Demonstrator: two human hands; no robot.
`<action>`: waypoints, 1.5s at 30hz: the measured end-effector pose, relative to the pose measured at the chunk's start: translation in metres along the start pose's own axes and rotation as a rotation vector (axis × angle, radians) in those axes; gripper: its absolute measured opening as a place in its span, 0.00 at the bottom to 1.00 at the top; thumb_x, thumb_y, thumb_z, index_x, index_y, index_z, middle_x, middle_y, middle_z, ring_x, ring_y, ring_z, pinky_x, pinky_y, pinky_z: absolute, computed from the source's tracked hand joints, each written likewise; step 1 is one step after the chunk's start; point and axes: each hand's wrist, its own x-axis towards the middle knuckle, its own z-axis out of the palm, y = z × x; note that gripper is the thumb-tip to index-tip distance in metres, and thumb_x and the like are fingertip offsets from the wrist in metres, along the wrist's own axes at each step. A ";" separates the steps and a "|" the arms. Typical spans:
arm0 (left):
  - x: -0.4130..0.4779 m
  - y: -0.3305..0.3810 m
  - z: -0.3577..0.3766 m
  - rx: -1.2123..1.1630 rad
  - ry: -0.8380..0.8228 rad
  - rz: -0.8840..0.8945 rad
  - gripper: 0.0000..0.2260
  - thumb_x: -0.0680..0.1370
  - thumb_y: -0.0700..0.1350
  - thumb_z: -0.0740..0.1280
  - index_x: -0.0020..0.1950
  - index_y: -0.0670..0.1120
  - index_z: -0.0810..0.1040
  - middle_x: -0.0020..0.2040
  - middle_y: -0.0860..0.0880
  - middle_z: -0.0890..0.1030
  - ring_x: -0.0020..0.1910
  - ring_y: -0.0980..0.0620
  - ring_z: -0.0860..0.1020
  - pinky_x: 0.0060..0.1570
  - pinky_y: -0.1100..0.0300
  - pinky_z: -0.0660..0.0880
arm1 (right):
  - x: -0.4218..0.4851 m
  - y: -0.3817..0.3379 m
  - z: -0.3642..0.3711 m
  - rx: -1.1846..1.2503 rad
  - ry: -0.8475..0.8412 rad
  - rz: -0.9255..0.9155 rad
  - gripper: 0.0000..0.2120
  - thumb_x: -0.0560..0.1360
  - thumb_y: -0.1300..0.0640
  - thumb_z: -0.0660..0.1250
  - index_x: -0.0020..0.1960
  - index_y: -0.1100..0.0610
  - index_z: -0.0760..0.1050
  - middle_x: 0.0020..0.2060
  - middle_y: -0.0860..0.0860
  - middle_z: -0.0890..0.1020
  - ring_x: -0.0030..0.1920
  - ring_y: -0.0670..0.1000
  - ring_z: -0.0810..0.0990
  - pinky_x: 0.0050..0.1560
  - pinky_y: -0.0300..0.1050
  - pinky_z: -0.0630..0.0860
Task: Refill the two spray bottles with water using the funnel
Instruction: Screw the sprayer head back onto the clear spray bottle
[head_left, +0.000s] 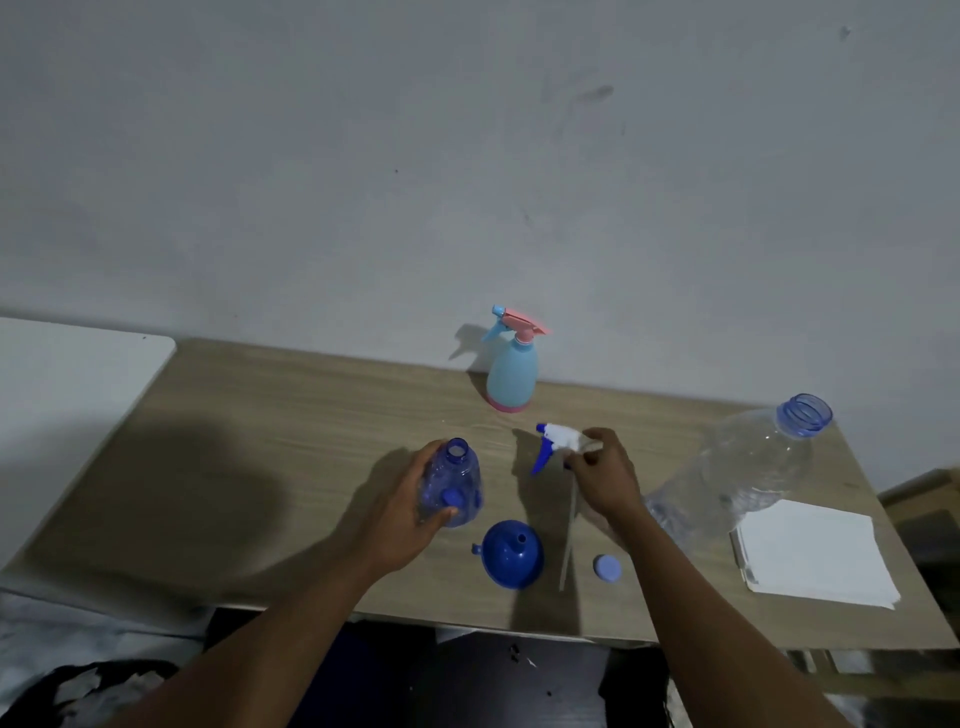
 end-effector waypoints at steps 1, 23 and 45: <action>0.001 0.000 0.000 -0.011 0.004 0.006 0.34 0.75 0.41 0.75 0.76 0.48 0.63 0.69 0.59 0.72 0.66 0.66 0.72 0.62 0.72 0.70 | 0.002 -0.006 -0.004 0.059 0.028 -0.037 0.20 0.77 0.57 0.69 0.67 0.55 0.69 0.52 0.55 0.82 0.46 0.56 0.81 0.45 0.47 0.75; -0.017 0.086 -0.008 0.023 -0.100 0.112 0.37 0.76 0.49 0.73 0.73 0.75 0.55 0.68 0.61 0.74 0.62 0.62 0.74 0.63 0.53 0.77 | -0.066 -0.197 -0.109 0.669 0.296 -0.724 0.18 0.78 0.62 0.70 0.64 0.57 0.68 0.49 0.61 0.83 0.42 0.52 0.85 0.46 0.44 0.82; -0.040 0.164 0.000 -0.007 -0.098 0.225 0.37 0.76 0.46 0.73 0.78 0.63 0.56 0.64 0.59 0.77 0.58 0.60 0.77 0.41 0.67 0.76 | -0.129 -0.130 -0.097 0.535 -0.037 -0.697 0.08 0.81 0.62 0.64 0.60 0.56 0.75 0.53 0.55 0.83 0.55 0.54 0.83 0.48 0.56 0.84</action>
